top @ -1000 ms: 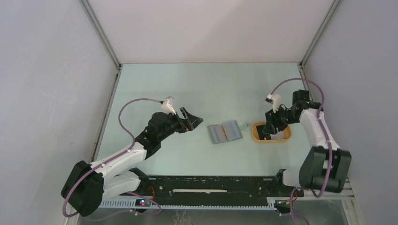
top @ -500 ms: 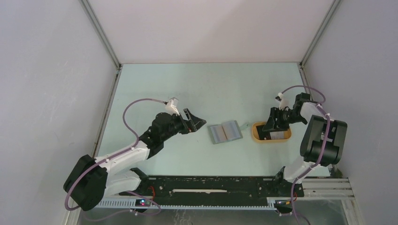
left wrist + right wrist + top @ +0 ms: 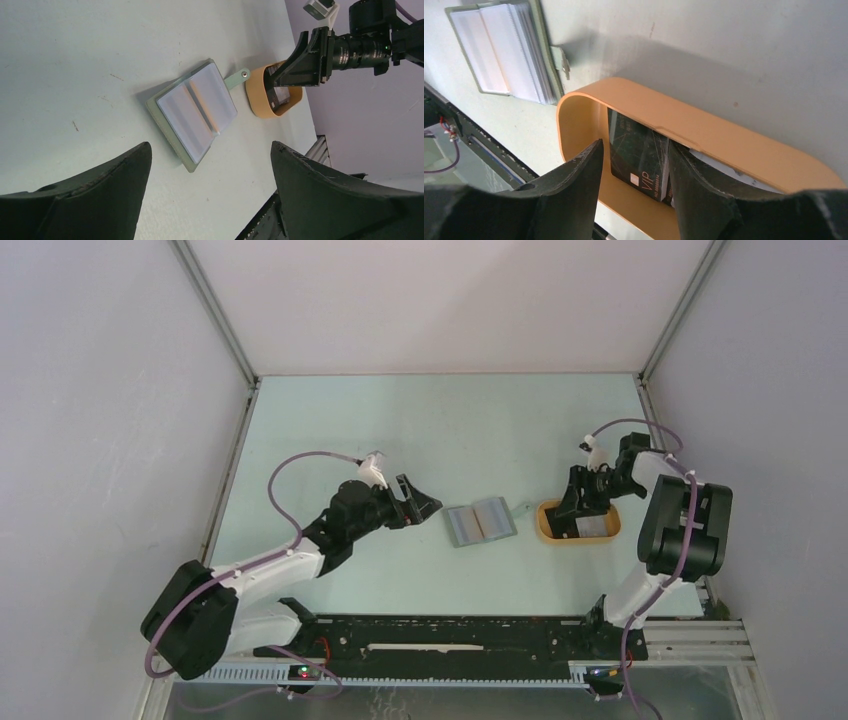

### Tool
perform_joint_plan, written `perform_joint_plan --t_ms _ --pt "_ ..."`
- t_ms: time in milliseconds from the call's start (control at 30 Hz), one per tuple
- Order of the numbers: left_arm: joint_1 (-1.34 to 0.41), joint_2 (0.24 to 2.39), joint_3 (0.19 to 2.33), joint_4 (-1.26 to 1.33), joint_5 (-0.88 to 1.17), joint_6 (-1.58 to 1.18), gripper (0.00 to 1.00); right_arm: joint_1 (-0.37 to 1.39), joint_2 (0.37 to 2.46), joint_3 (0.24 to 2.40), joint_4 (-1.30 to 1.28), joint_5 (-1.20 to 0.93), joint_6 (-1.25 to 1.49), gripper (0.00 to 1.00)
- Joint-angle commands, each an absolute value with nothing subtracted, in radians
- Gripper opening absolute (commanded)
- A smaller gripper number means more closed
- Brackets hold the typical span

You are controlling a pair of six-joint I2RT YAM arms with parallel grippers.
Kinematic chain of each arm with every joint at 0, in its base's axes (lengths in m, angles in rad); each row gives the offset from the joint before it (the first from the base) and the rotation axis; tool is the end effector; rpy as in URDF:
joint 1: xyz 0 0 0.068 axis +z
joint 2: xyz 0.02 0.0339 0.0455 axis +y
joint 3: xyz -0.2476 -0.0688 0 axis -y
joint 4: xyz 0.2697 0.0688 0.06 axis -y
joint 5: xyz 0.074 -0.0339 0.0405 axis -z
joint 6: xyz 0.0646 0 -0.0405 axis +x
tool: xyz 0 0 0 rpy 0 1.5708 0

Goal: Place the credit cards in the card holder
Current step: Pick up the credit card from the storage box.

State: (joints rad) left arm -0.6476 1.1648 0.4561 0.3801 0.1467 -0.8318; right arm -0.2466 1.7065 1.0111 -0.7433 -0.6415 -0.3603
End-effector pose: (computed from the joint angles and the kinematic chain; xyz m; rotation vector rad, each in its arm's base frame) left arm 0.2308 -0.1864 0.1665 -0.0817 2.0640 -1.1069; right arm 0.3155 -0.0395 0.1074 -0.2138 2.7070 0.8070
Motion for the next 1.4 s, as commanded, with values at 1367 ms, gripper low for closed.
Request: perform_joint_plan --t_ms 1367 --pt "-0.666 1.172 0.523 0.405 0.152 -0.828 0.93 -0.228 1.864 1.121 -1.003 -1.006 -0.563 0.49"
